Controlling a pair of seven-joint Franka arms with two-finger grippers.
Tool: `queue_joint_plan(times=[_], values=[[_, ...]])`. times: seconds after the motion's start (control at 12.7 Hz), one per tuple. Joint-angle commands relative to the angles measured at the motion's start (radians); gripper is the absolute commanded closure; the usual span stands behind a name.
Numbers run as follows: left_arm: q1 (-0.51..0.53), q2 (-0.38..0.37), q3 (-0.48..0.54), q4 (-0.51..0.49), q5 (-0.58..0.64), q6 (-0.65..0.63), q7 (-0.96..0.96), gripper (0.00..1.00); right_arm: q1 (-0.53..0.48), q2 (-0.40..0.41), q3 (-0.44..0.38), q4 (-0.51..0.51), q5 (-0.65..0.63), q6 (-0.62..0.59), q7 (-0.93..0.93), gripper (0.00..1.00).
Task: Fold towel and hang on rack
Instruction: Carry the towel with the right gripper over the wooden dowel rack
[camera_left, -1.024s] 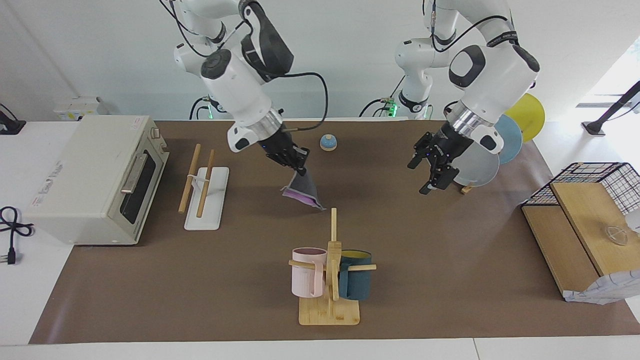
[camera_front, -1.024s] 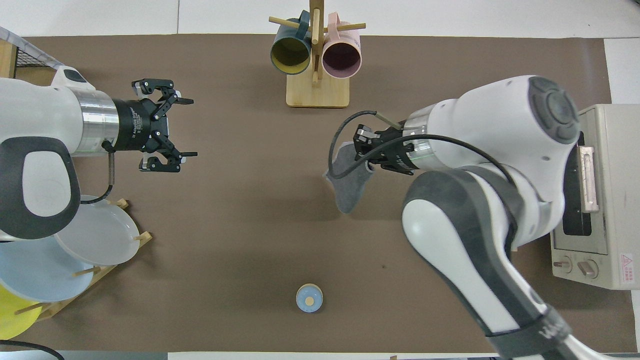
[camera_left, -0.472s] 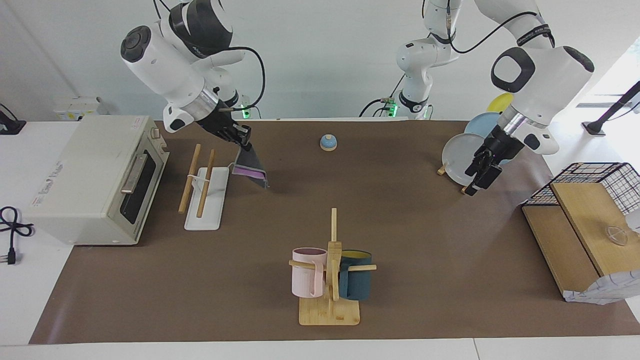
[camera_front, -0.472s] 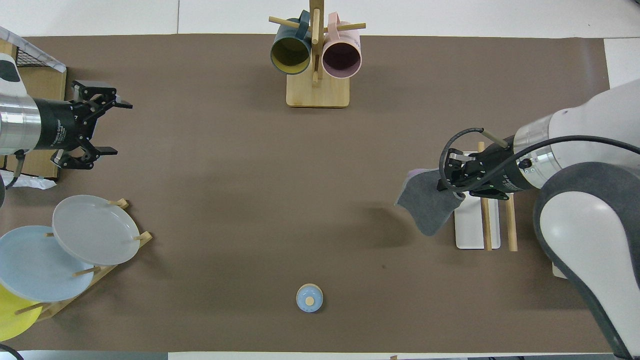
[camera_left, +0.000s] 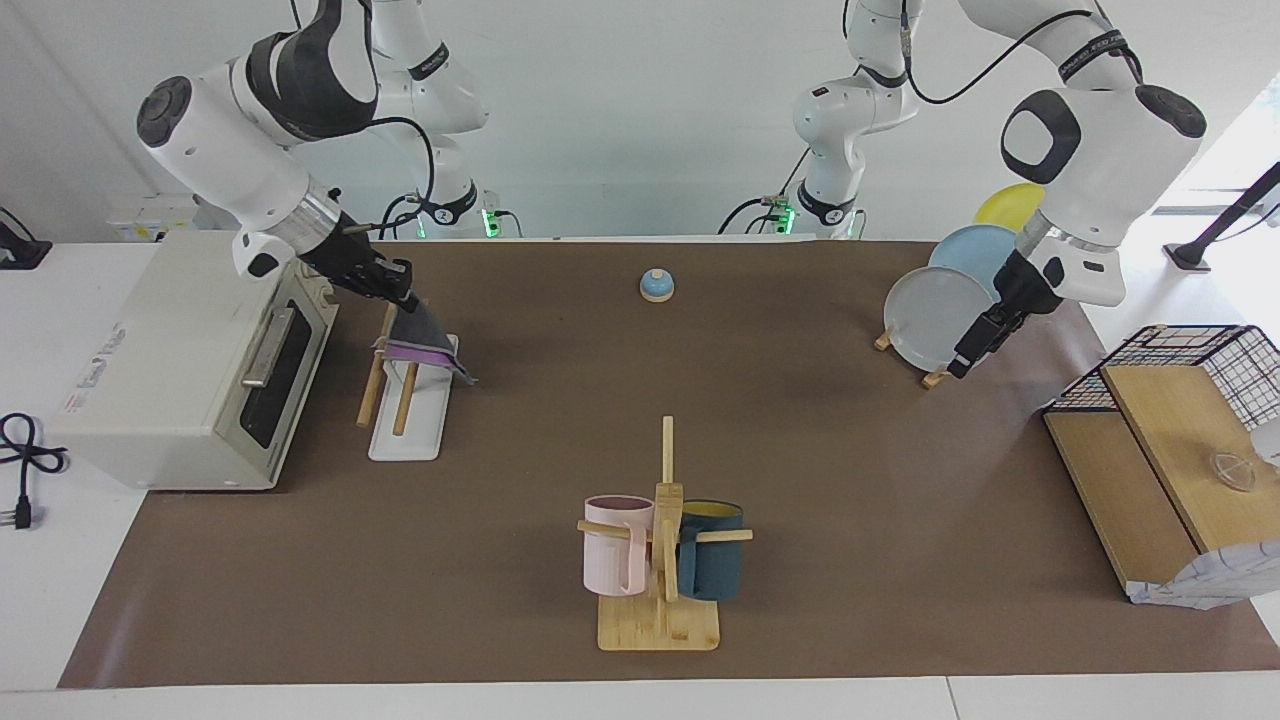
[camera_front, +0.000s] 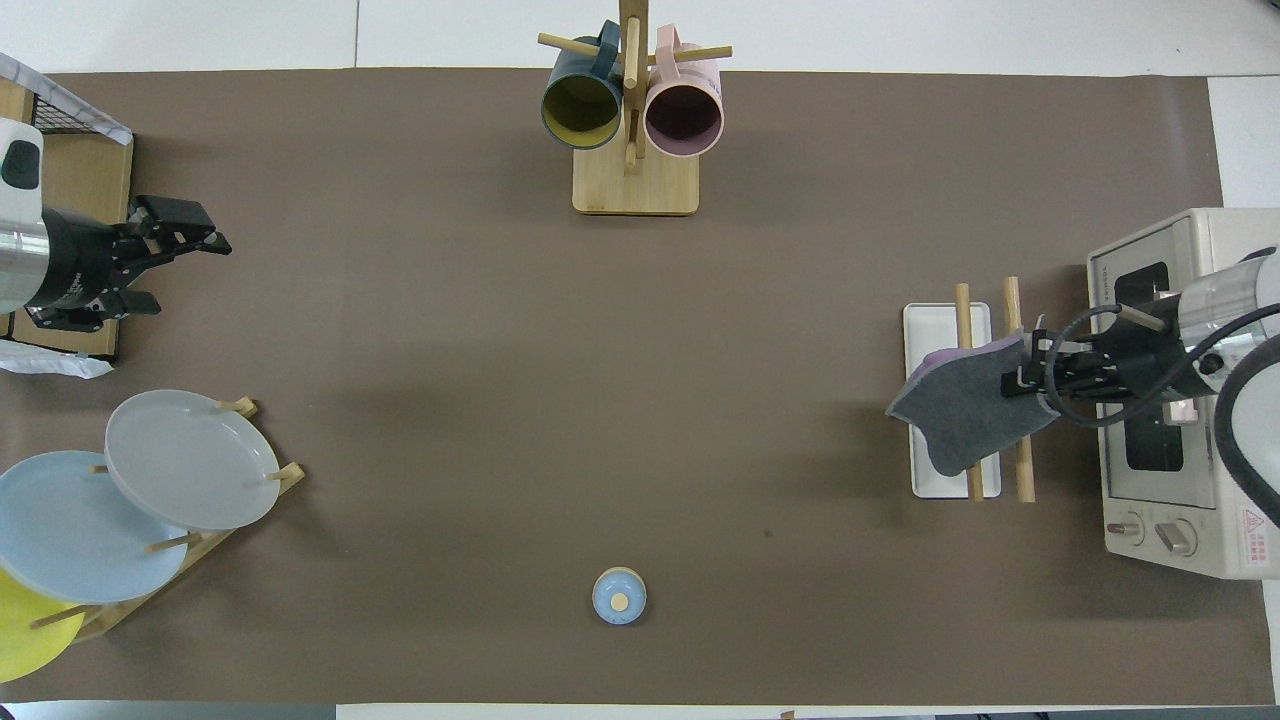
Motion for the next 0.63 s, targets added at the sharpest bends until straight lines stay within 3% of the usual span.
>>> queue_joint_plan(times=[0.0,0.39,0.55], values=[[0.000,0.006,-0.005,0.074,0.075,-0.118,0.158,0.00,-0.063,-0.033,0.013,-0.030,-0.076,-0.002,-0.159,1.00],[-0.020,-0.010,-0.011,0.121,0.130,-0.251,0.275,0.00,-0.133,-0.047,0.013,-0.063,-0.128,0.009,-0.281,1.00],[-0.116,-0.024,0.055,0.127,0.150,-0.303,0.294,0.00,-0.133,-0.058,0.013,-0.087,-0.139,0.023,-0.284,1.00]])
